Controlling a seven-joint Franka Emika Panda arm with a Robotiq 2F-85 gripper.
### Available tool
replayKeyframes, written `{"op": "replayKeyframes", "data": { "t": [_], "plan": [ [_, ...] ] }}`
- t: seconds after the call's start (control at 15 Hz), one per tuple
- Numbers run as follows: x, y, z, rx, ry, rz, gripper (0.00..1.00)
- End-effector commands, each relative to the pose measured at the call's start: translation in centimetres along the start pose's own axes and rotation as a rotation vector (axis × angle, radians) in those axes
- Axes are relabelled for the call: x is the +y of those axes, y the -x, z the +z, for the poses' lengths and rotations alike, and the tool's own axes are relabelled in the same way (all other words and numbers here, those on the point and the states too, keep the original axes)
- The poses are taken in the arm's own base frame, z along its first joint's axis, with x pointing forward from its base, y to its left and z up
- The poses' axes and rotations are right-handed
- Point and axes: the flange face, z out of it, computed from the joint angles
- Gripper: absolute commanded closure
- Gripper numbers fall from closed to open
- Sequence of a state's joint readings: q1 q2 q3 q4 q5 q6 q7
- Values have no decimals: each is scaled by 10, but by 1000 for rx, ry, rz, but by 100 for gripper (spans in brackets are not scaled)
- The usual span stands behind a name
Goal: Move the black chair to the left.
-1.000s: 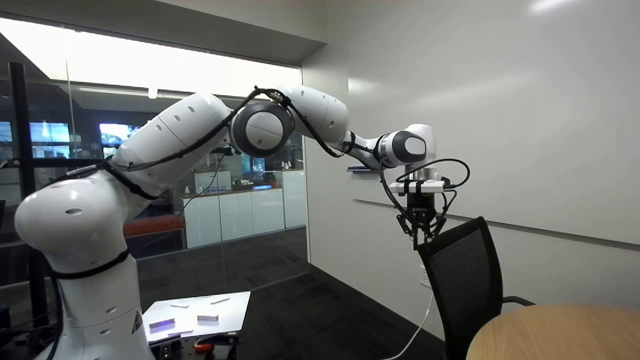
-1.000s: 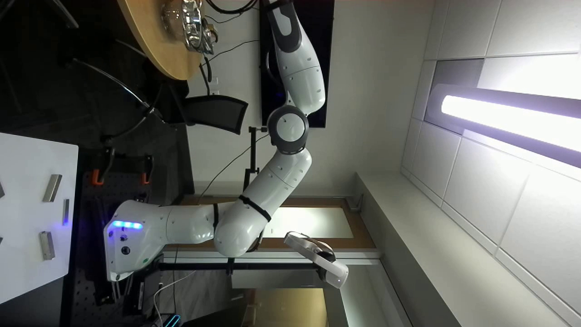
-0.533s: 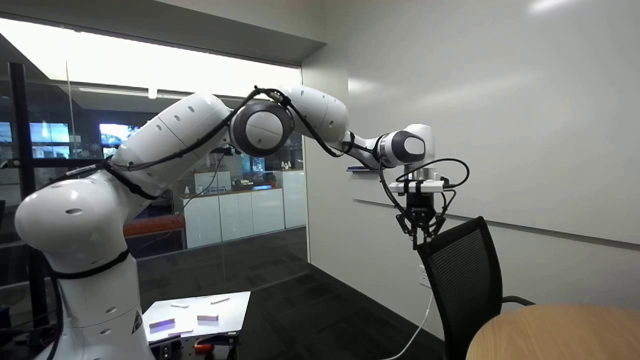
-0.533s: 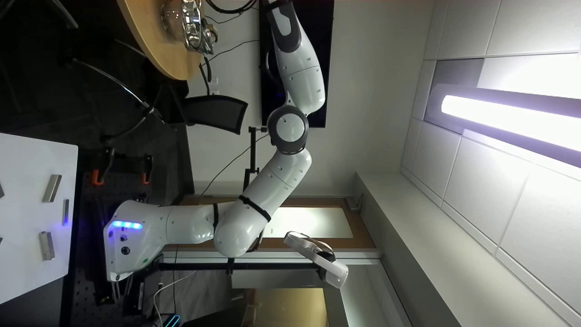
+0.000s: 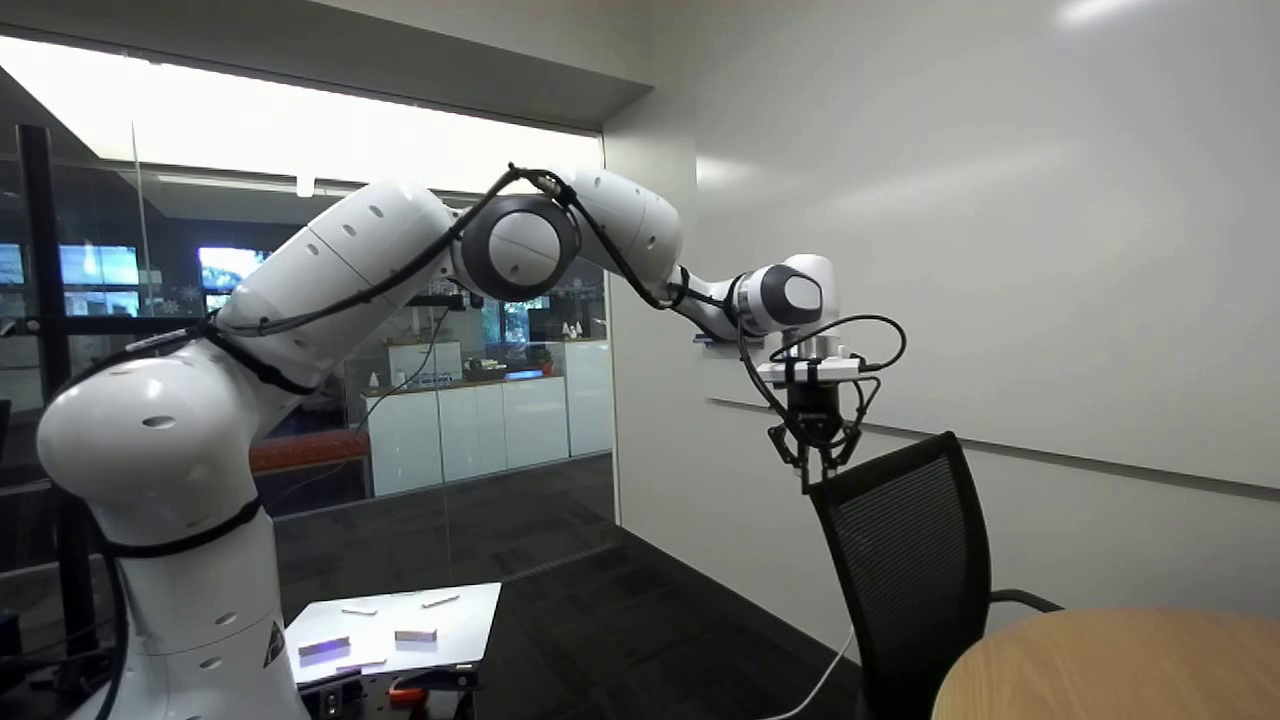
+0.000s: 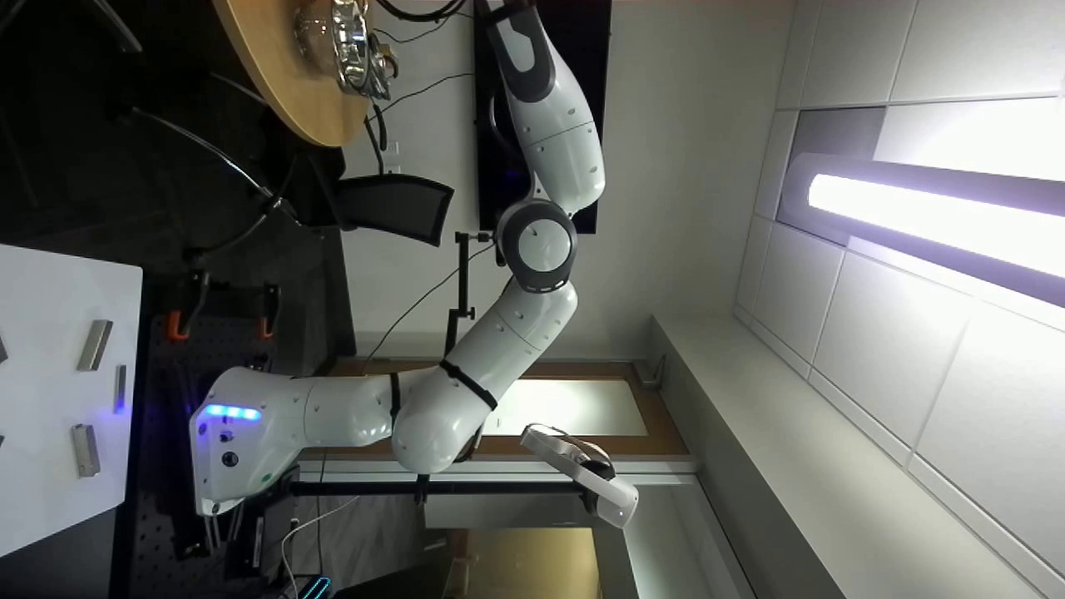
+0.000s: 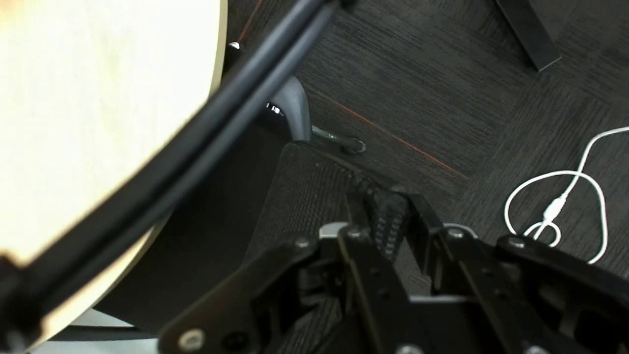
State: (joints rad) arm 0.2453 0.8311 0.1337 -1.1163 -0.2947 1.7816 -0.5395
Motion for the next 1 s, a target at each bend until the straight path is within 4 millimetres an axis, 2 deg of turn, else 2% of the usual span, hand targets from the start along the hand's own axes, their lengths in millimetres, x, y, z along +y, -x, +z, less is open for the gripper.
{"op": "replayKeyframes", "data": {
  "t": [0.0, 0.4, 0.93],
  "plan": [
    [-56, -10, -24, 10, -10, -82, 94],
    [-113, -19, -32, -2, -10, -122, 94],
    [-182, -21, -45, 6, -8, -229, 94]
  ]
}}
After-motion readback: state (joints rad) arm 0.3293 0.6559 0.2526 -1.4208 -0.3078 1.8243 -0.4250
